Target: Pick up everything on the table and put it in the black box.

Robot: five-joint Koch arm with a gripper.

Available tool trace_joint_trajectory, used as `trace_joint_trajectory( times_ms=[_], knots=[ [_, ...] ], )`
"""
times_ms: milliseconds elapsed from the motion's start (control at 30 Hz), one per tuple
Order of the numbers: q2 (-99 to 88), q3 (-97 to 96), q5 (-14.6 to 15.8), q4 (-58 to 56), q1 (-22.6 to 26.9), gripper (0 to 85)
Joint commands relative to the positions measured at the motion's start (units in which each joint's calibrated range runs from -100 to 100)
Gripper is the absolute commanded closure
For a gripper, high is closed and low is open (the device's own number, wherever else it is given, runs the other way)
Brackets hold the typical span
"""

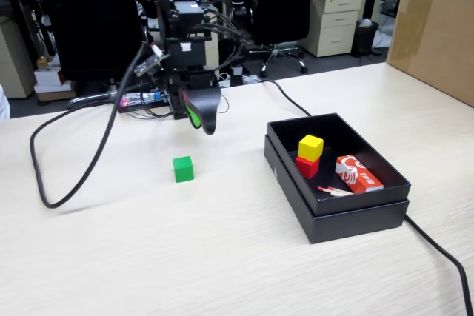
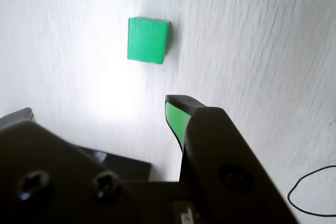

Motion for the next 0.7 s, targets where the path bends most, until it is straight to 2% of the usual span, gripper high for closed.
trace_joint_trajectory(
  times_ms=[0,433,667],
  knots=[
    [2.7,2.0,-0.7,2.3,-1.2,36.2],
    [15.9,-0.5,-1.7,2.6,-4.8,36.3],
    [24.7,0.4,-3.3,7.7,-6.0,37.1]
  ],
)
